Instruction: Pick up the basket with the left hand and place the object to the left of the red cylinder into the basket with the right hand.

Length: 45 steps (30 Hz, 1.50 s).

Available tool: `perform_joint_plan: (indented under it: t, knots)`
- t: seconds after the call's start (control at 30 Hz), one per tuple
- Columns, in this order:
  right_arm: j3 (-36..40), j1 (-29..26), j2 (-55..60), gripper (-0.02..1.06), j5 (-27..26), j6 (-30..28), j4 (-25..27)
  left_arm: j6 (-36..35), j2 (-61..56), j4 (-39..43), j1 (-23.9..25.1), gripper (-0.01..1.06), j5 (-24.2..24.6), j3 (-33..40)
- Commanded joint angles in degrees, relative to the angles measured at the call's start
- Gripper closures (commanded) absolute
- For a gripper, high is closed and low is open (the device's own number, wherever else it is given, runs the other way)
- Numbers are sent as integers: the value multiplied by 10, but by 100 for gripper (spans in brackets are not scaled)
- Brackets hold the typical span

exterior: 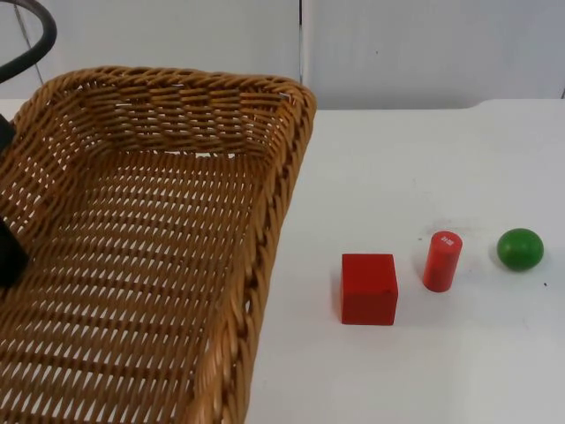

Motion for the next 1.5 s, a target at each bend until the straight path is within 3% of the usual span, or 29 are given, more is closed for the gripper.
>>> perform_joint_plan:
  t: [0.0, 0.43, 0.73, 0.9, 1.17, 1.47]
  knots:
    - [-22, -1, 38, -1, -16, -6, 1, -1, -7, -21, 0, 105, 5, 2]
    - [-171, -1, 284, -1, -20, -35, 1, -1, -7, -21, 0, 105, -2, 2]
    - [-225, -1, 401, -1, -20, -117, 35, -1, -7, -21, 0, 105, -4, 2]
    - [-243, -1, 466, -1, -25, -182, 93, -1, -7, -21, 0, 105, -10, 2]
    - [-281, 2, 567, 0, -24, -332, 204, -1, -7, -21, 0, 105, -11, 2]
    - [-322, 78, 659, 3, -20, -460, 199, -1, -7, -21, 0, 105, -11, 2]
